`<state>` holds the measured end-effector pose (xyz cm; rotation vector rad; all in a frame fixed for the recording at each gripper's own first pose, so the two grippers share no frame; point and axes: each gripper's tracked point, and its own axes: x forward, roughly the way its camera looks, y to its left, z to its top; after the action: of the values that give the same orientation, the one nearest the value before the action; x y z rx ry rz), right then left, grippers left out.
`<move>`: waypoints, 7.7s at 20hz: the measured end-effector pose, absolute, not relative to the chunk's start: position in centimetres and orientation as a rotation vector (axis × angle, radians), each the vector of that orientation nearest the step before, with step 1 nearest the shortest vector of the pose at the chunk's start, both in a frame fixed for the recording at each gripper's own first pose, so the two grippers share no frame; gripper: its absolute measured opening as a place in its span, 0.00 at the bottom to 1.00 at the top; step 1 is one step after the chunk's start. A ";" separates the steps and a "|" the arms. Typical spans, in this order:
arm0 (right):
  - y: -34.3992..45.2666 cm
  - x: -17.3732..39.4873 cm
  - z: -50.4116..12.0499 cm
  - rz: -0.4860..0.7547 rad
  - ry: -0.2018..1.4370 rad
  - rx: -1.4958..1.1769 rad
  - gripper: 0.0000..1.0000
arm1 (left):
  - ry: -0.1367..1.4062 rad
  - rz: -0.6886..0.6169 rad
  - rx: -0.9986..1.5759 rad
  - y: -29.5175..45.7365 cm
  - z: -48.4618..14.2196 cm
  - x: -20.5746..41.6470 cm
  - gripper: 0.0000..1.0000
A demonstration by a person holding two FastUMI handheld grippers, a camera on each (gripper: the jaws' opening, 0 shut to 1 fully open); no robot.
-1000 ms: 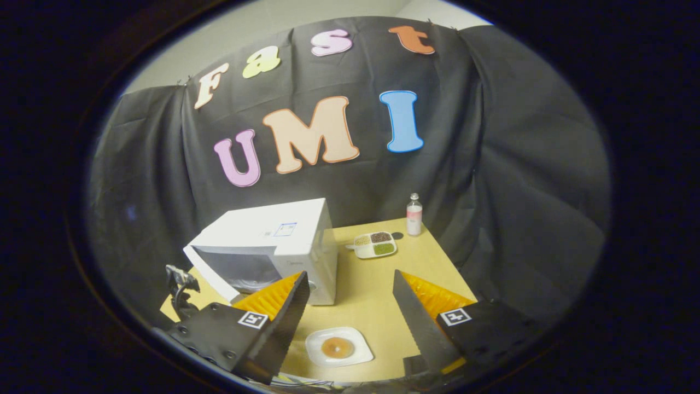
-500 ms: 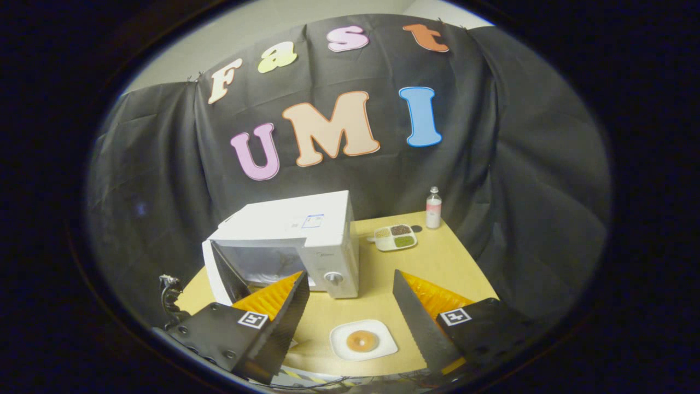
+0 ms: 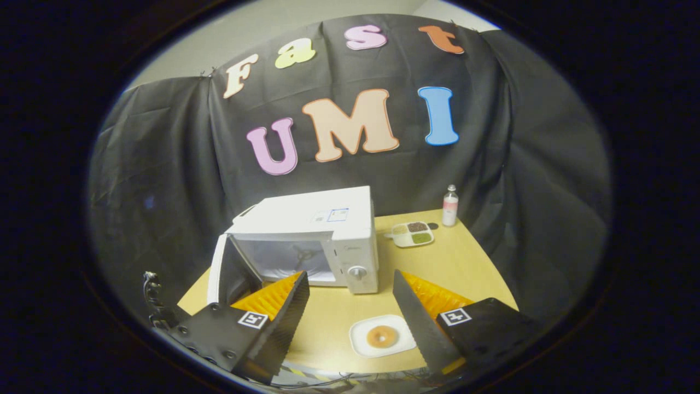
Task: Open the microwave oven with the left hand, put the food in, and close the microwave oven.
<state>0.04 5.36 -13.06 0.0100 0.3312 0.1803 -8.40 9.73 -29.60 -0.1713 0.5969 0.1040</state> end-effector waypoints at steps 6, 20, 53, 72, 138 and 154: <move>8.4 -1.3 -14.2 0.213 0.330 -0.008 0.98 | 0.544 0.189 -0.219 15.0 -28.0 -11.1 0.88; 10.8 -1.9 -19.0 0.212 0.391 -0.053 0.92 | 0.404 0.504 -0.306 28.0 -24.9 -16.2 0.87; -1.4 3.8 -43.5 0.131 1.171 -0.175 0.94 | -0.018 0.701 -0.130 23.6 -4.4 -8.7 0.96; 1.1 3.4 -42.0 0.115 1.172 0.014 0.80 | 0.032 0.676 -0.121 23.4 -5.5 -5.6 0.96; 26.9 20.1 -34.3 -0.017 0.335 0.412 0.99 | 0.333 0.151 -0.076 29.9 -15.5 0.9 0.96; 21.8 8.3 -29.5 0.061 0.347 0.227 0.99 | 0.379 0.075 -0.036 28.7 -16.9 0.8 0.54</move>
<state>8.34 21.82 -29.49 0.2273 0.3468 0.0609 0.79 28.68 -16.89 -0.0363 0.3790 0.0751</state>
